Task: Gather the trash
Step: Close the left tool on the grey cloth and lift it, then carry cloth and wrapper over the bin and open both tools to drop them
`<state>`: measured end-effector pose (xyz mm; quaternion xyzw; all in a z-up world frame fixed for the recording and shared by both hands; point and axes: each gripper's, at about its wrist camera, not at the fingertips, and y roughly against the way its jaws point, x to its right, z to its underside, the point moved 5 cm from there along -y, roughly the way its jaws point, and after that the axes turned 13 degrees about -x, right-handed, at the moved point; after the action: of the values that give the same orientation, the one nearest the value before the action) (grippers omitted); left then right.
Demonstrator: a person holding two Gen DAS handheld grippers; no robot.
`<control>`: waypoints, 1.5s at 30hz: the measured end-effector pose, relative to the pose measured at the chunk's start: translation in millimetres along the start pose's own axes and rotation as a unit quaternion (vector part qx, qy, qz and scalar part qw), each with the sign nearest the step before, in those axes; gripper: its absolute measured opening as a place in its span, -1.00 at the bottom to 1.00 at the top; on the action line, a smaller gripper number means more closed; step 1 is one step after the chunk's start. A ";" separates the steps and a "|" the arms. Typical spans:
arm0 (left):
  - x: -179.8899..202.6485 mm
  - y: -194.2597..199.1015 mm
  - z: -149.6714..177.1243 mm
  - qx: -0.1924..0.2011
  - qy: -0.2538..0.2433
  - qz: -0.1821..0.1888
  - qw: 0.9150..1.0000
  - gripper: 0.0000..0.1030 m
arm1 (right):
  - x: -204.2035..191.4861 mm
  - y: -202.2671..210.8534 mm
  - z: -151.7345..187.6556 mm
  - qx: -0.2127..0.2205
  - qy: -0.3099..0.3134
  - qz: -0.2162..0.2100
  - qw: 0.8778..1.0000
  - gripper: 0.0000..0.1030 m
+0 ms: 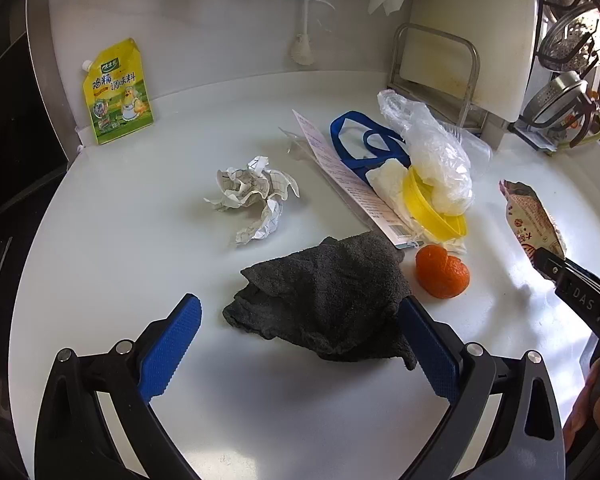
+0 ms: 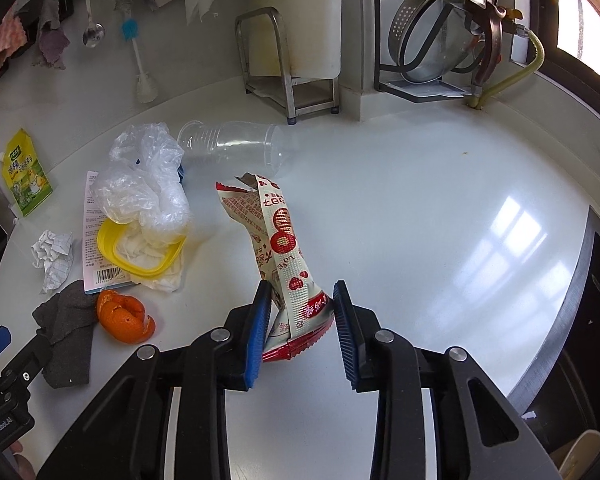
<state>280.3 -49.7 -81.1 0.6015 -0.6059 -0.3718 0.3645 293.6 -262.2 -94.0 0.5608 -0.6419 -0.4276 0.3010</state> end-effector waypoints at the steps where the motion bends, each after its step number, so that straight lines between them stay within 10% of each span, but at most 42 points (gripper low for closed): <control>1: 0.3 -2.1 -0.8 -0.002 0.001 0.000 1.000 0.88 | 0.6 -0.3 0.3 0.000 0.000 -0.001 1.000 -0.40; 16: 14.0 -27.1 -8.1 -0.013 -0.010 -0.012 1.000 0.83 | 5.2 -0.9 3.9 0.004 -0.002 -0.017 1.000 -0.40; 25: 17.4 -21.1 -8.0 -0.004 -0.024 0.048 0.999 -0.34 | 2.1 -0.7 8.1 0.002 0.005 -0.020 1.000 -0.40; 45: 11.8 62.4 80.8 0.043 -0.100 0.045 0.993 -0.49 | 6.8 69.4 105.3 0.024 -0.016 -0.025 0.999 -0.40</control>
<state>179.8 -60.5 -62.7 0.5488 -0.6812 -0.3866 0.2921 169.1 -246.2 -80.9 0.5770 -0.6427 -0.4281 0.2662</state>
